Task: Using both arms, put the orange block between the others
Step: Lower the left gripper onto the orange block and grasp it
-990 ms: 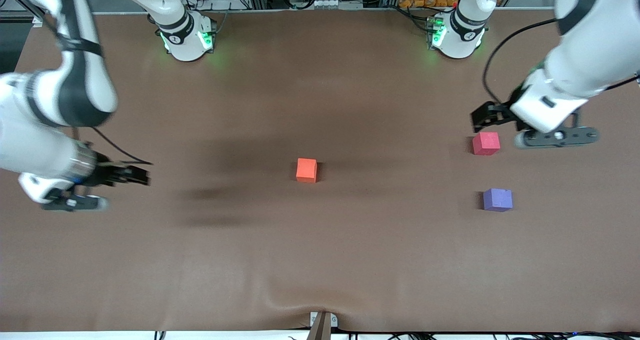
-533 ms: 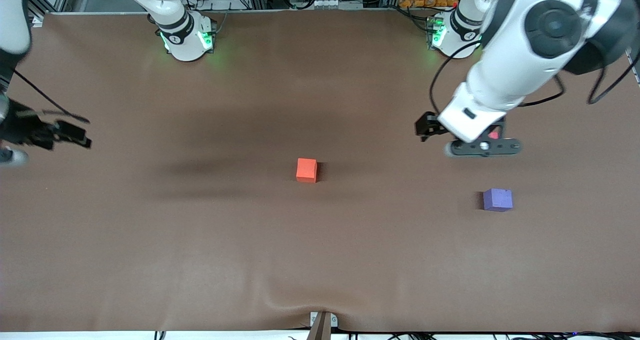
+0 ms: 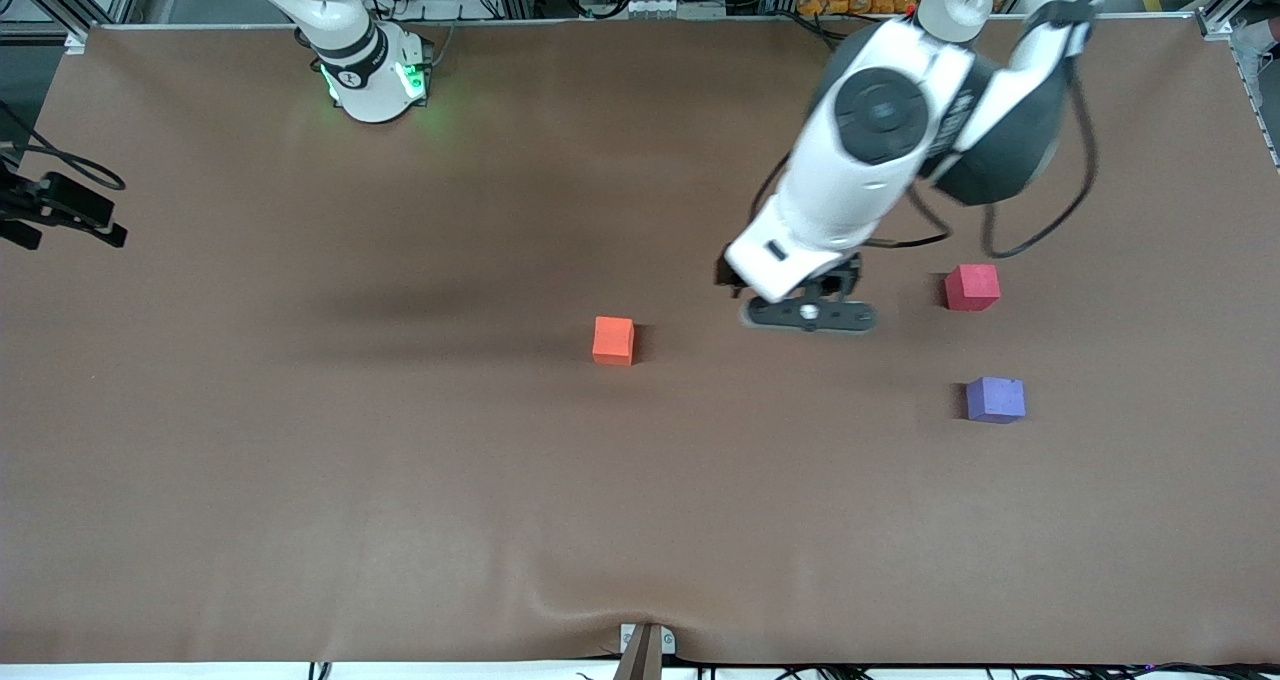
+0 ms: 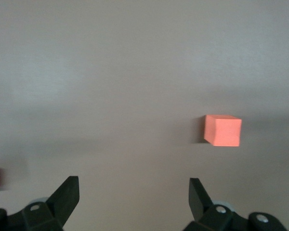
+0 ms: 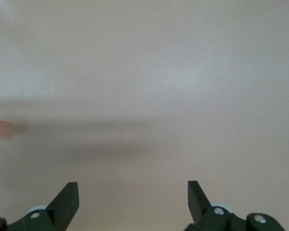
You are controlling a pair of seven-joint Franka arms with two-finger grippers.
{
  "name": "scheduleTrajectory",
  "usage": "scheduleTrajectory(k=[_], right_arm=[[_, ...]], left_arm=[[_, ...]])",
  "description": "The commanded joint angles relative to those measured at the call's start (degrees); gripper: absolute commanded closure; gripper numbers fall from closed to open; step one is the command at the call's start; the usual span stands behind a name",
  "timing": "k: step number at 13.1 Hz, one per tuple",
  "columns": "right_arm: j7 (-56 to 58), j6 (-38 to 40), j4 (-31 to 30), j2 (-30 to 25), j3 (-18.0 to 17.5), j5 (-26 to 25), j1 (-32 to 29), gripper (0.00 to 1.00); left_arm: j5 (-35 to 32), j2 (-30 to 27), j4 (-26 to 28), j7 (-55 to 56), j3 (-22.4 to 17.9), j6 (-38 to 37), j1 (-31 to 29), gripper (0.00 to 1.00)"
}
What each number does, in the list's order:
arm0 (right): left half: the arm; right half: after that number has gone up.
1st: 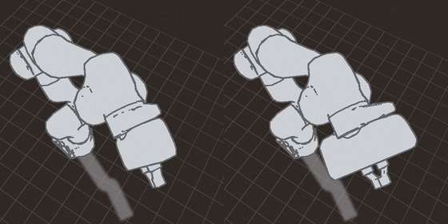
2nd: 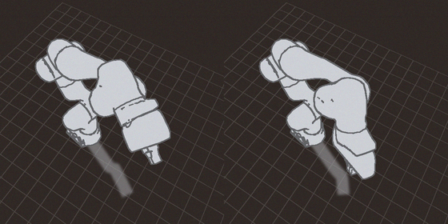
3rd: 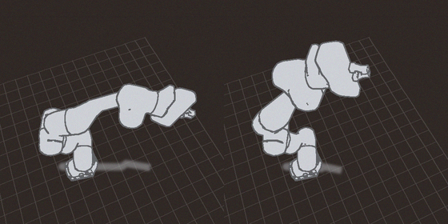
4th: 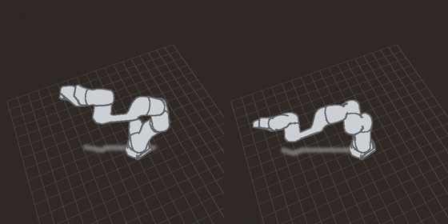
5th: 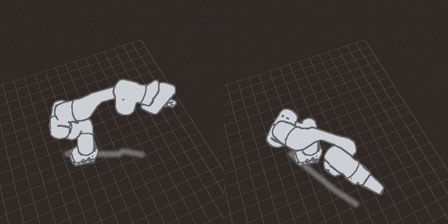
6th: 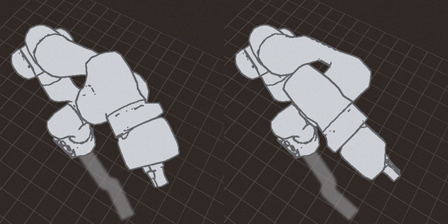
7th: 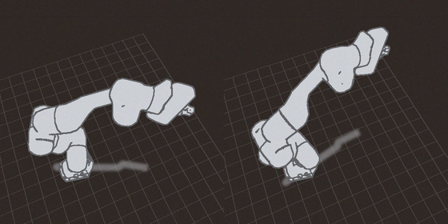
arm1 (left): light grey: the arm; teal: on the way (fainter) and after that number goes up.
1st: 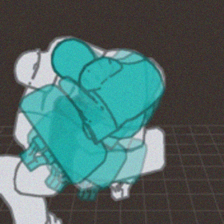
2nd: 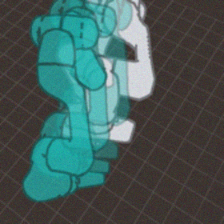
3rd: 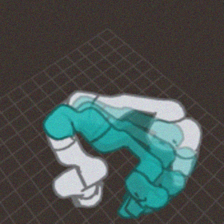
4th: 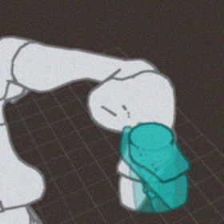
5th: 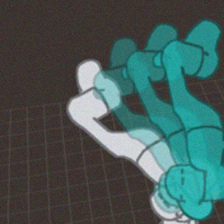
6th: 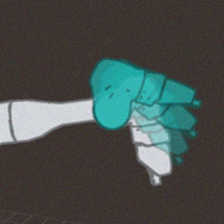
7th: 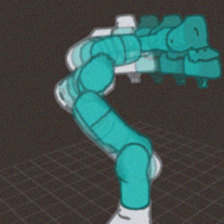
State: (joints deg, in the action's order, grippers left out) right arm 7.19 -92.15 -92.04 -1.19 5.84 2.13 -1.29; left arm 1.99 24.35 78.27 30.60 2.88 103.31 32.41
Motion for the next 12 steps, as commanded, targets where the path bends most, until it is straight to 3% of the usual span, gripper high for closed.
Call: scheduleTrajectory(k=[1,12], right_arm=[[-0.7,1.4,1.3,0.4,-1.3,-0.5,-0.8,0.00],[-0.6,3.4,1.3,1.3,-1.2,-0.7,-1.3,0.00]], left_arm=[[0.7,5.3,-3.8,3.8,-0.5,2.6,3.4,0.00],[0.6,18.4,-4.0,13.1,-0.7,20.9,11.2,0.00]])
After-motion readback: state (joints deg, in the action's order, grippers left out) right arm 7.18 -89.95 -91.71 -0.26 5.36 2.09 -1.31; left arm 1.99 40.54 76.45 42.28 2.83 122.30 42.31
